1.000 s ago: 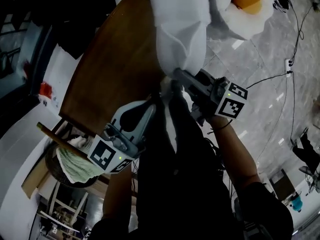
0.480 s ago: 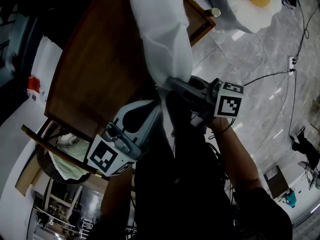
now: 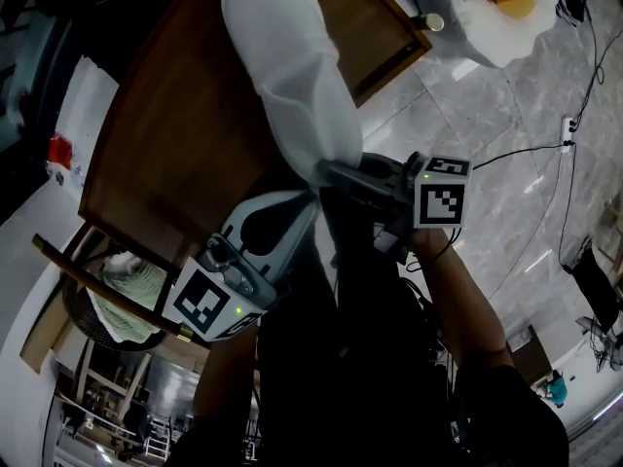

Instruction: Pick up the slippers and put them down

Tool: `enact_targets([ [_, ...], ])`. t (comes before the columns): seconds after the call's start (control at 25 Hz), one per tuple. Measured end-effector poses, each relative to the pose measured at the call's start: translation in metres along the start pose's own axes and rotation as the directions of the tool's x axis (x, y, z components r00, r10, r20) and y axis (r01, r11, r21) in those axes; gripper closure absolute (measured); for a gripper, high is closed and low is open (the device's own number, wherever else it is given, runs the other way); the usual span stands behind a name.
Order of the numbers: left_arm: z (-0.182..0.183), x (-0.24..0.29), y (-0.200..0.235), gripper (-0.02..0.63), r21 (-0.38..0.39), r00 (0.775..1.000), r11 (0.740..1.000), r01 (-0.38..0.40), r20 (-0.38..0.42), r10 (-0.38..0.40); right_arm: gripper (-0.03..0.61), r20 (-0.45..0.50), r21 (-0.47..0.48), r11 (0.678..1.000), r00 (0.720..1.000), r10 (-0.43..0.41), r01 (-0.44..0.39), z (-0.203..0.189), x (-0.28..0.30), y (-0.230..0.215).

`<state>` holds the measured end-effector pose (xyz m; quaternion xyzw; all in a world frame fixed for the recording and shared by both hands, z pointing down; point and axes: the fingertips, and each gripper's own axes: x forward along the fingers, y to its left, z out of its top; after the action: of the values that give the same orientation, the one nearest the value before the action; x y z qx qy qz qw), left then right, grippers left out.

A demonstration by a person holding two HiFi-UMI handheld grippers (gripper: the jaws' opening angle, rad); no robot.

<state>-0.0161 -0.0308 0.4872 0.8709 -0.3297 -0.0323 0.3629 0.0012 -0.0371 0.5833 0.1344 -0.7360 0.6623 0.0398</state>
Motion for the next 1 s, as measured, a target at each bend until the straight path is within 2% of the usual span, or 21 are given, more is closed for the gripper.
enact_targets([
  [0.28,-0.005,0.001,0.002,0.603,-0.007,1.0,1.0,-0.002,-0.004,0.002,0.52,-0.027,0.033,0.999,1.0,0.004,-0.004,-0.004,0.004,-0.004],
  [0.48,-0.01,0.0,0.002,0.603,-0.016,1.0,1.0,0.002,-0.009,-0.002,0.514,-0.042,0.063,0.997,0.998,0.039,-0.036,-0.004,0.005,0.0],
  [0.8,-0.009,-0.005,-0.002,0.603,-0.007,1.0,1.0,0.009,0.002,-0.009,0.408,-0.026,0.03,0.999,0.999,0.024,-0.024,-0.003,0.003,0.002],
  [1.0,-0.007,-0.01,-0.003,0.603,-0.003,1.0,1.0,0.013,0.007,-0.013,0.391,0.027,-0.009,1.0,1.0,0.004,-0.004,0.003,-0.006,0.005],
])
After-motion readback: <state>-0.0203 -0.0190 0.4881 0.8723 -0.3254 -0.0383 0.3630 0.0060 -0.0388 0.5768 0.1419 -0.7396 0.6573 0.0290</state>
